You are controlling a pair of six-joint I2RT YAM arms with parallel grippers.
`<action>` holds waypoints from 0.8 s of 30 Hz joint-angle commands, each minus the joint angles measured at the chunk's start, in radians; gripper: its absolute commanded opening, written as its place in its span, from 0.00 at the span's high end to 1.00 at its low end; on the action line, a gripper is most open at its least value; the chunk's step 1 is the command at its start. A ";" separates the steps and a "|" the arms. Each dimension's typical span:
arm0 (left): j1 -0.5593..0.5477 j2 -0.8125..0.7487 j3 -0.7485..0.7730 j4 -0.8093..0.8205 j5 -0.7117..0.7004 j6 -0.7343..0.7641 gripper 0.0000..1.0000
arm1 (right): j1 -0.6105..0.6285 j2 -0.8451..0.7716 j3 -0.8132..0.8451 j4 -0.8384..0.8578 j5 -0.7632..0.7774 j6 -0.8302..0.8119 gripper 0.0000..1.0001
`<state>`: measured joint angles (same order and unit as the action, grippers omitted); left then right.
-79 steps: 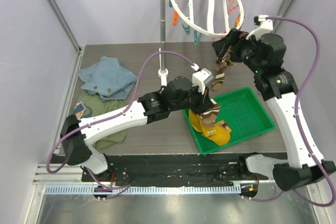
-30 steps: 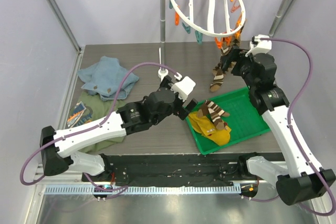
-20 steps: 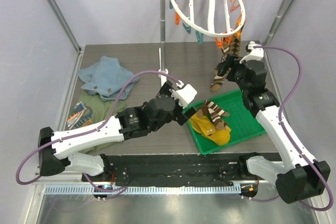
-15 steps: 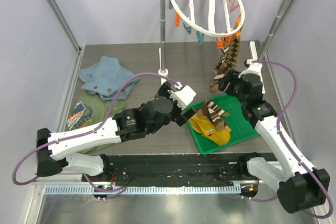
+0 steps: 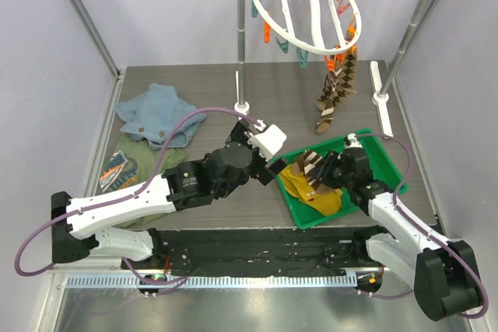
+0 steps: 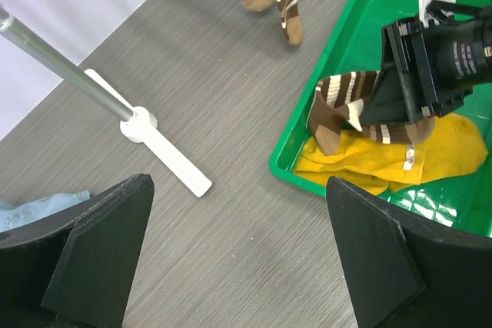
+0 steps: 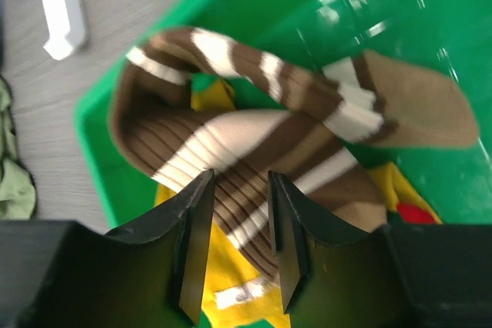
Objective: Remove the socks clipped to the hanger
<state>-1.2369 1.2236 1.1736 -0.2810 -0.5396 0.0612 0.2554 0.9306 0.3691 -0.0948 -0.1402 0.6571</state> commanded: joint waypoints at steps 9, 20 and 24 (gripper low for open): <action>-0.007 -0.070 -0.014 0.058 -0.059 0.025 0.00 | 0.004 -0.110 0.051 -0.173 0.123 0.041 0.62; -0.013 -0.081 -0.022 0.065 -0.053 0.028 0.00 | 0.004 -0.130 0.338 -0.090 0.358 -0.235 0.43; -0.018 -0.078 -0.023 0.065 -0.046 0.026 0.00 | 0.002 0.002 0.427 0.082 0.409 -0.312 0.43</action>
<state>-1.2446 1.1709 1.1522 -0.2733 -0.5758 0.0826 0.2577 0.8288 0.6941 -0.2123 0.1467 0.4793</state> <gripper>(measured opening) 0.996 0.566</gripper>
